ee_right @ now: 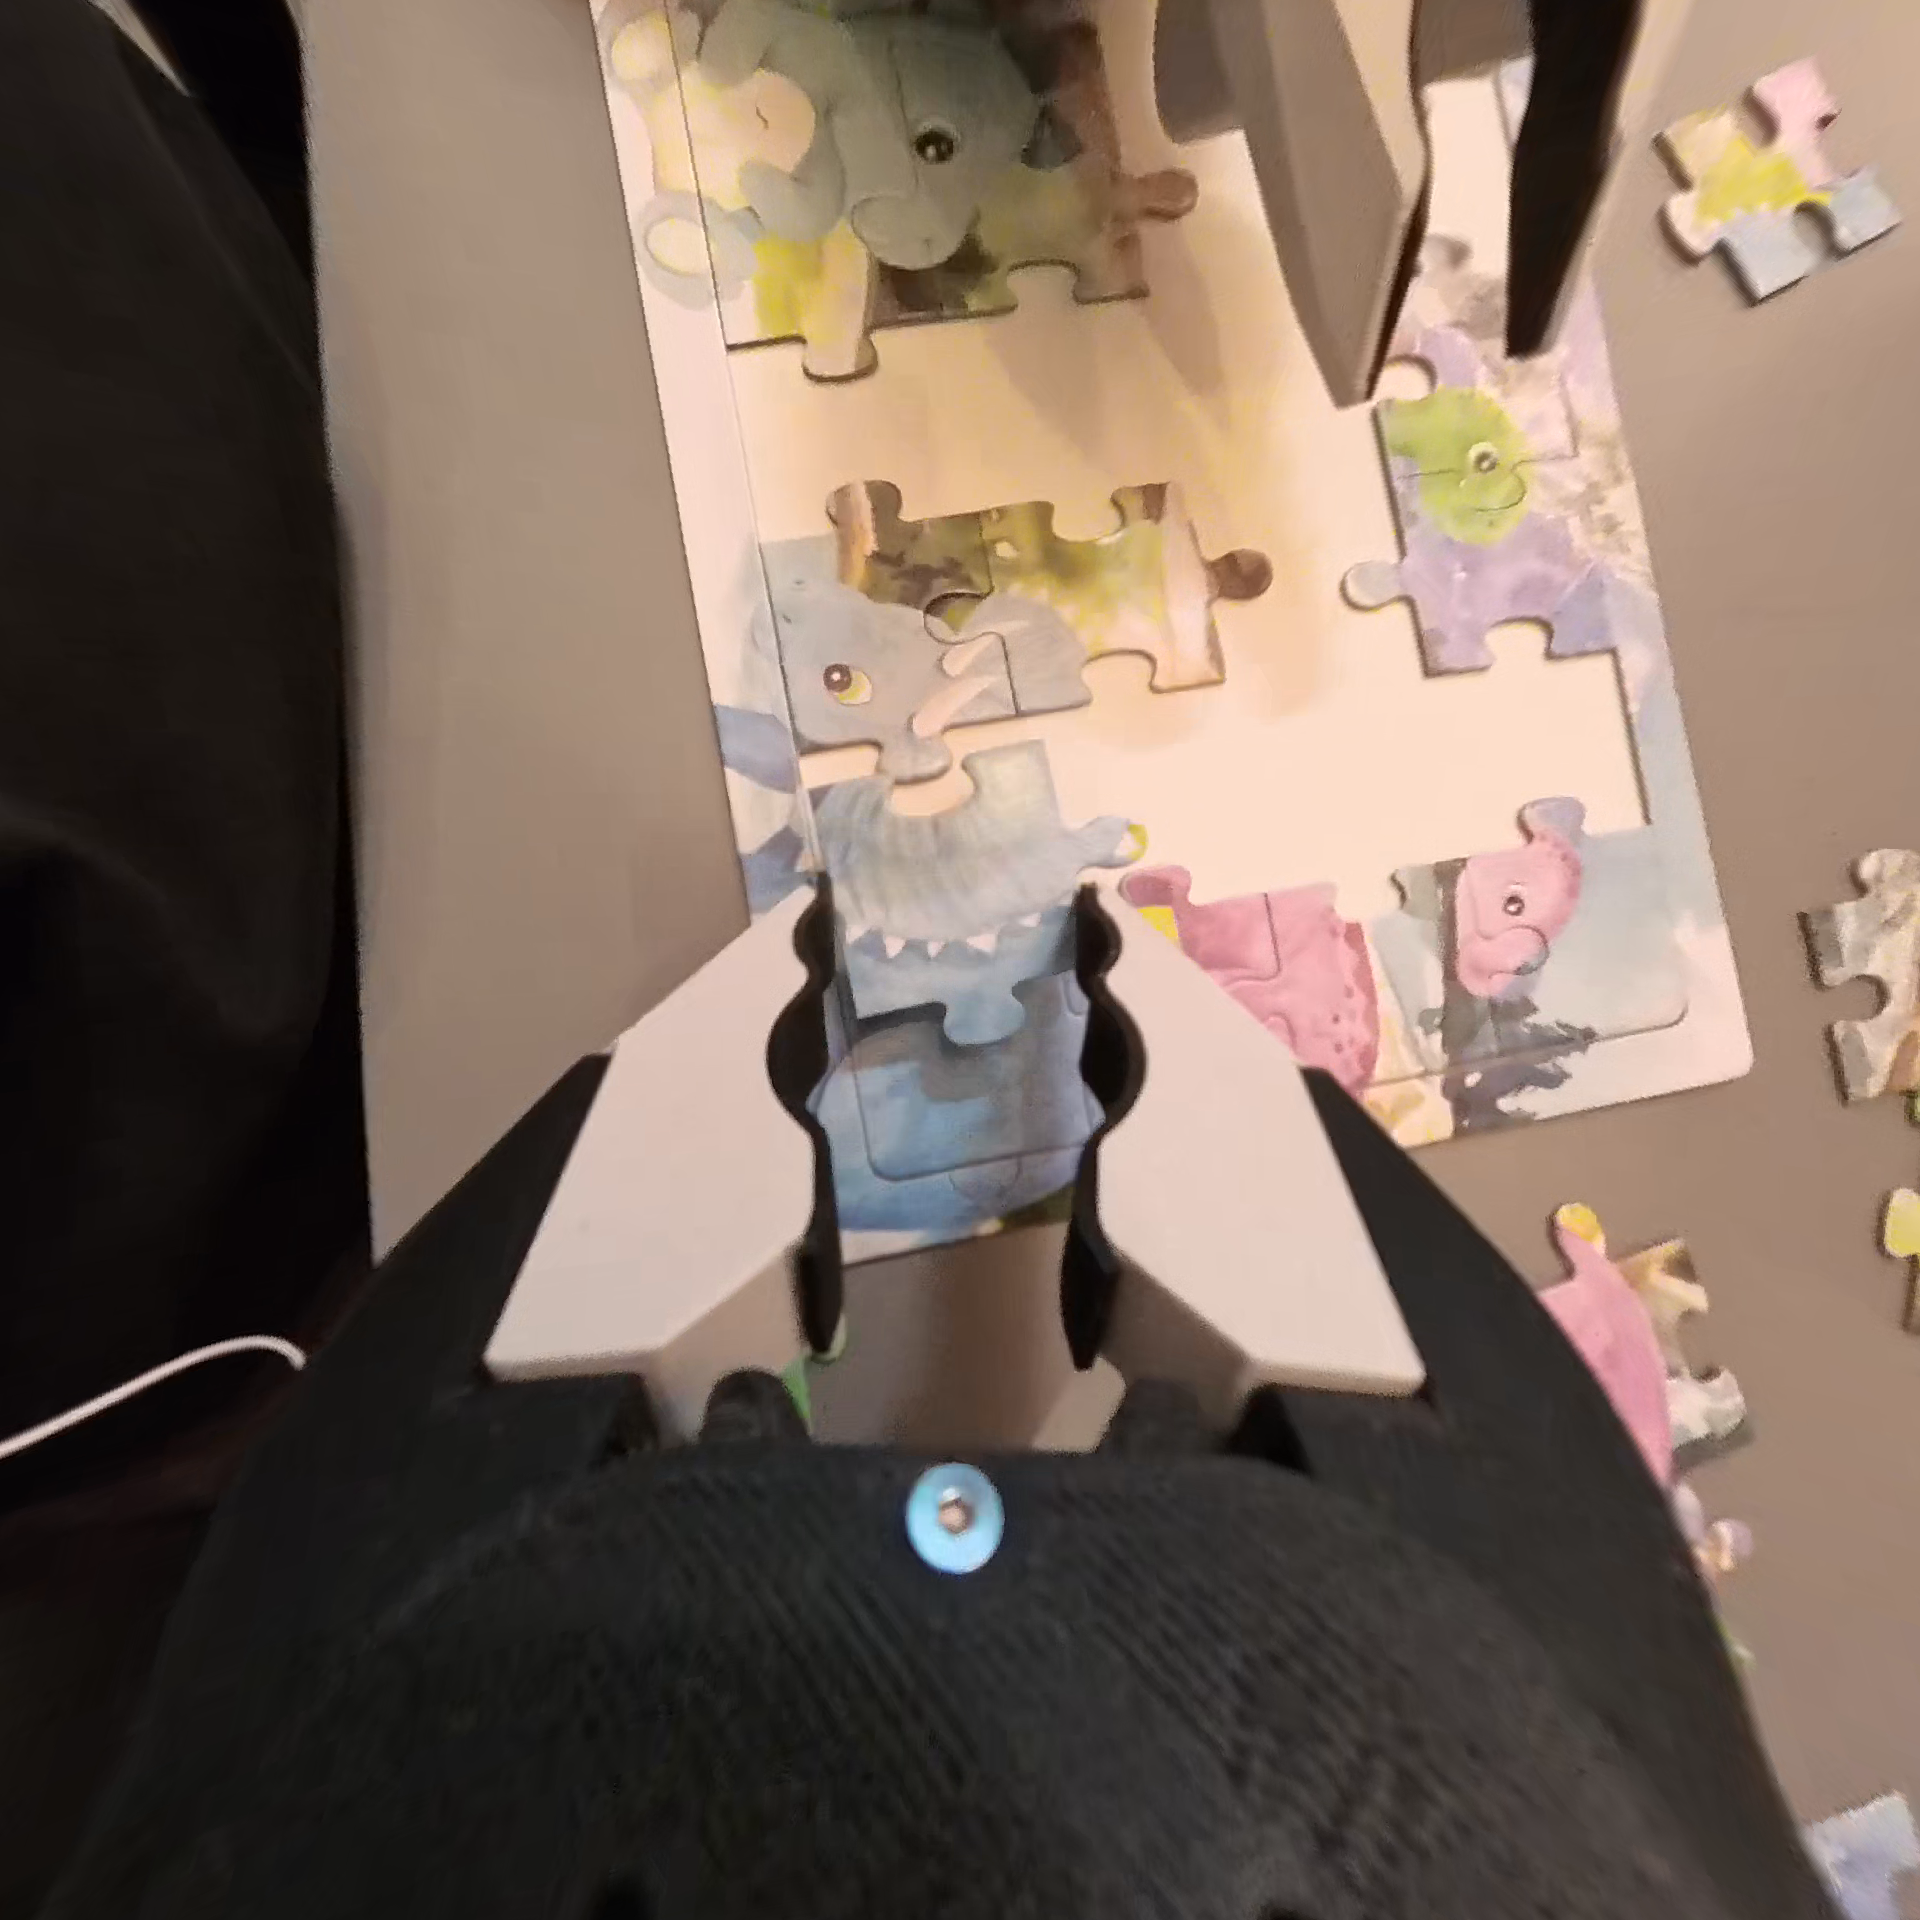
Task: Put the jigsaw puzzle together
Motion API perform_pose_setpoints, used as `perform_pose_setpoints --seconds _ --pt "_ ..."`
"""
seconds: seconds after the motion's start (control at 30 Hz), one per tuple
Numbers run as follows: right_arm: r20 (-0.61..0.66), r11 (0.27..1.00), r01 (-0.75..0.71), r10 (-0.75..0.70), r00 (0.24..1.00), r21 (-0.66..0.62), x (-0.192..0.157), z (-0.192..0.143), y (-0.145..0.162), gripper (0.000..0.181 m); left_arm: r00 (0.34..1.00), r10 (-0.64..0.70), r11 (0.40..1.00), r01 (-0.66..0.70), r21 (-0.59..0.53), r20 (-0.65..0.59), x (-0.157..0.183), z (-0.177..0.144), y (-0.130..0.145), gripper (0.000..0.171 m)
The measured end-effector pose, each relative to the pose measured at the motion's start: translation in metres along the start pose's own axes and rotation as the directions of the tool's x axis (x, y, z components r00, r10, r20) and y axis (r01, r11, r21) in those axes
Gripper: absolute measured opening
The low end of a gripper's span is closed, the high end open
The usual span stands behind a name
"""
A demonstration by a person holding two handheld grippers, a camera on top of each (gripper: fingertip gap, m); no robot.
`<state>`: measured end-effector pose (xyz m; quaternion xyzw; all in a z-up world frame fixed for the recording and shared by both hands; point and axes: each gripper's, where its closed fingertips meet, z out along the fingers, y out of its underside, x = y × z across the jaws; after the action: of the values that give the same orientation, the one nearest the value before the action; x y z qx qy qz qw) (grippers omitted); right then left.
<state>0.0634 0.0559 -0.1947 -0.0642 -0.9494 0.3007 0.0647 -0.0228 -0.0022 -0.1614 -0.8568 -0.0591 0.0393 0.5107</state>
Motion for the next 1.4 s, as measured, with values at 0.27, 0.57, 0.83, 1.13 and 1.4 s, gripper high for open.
perform_pose_setpoints --seconds 0.27,0.57,0.83,1.13,1.4 --pt "0.003 0.998 -0.006 0.006 1.0 -0.065 -0.002 0.01 -0.002 0.045 0.965 0.161 0.982 -0.177 -0.062 -0.207 0.058 0.007 0.005 0.011" --pt "0.003 0.996 -0.013 0.013 1.0 -0.086 -0.003 0.016 -0.001 0.045 0.945 0.175 0.957 -0.229 -0.176 -0.276 0.074 0.018 0.027 0.01" --pt "0.003 0.996 -0.014 0.014 1.0 -0.091 -0.005 0.016 0.0 0.046 0.944 0.176 0.955 -0.232 -0.183 -0.278 0.075 0.019 0.029 0.01" --pt "-0.004 0.997 -0.041 0.04 0.999 -0.067 -0.002 0.009 -0.001 0.045 0.946 0.178 0.956 -0.231 -0.18 -0.27 0.074 0.019 0.028 0.01" --pt "0.051 1.0 -0.015 0.014 0.999 0.024 -0.008 0.013 -0.02 0.039 0.943 0.178 0.954 -0.236 -0.188 -0.281 0.076 0.02 0.03 0.01"
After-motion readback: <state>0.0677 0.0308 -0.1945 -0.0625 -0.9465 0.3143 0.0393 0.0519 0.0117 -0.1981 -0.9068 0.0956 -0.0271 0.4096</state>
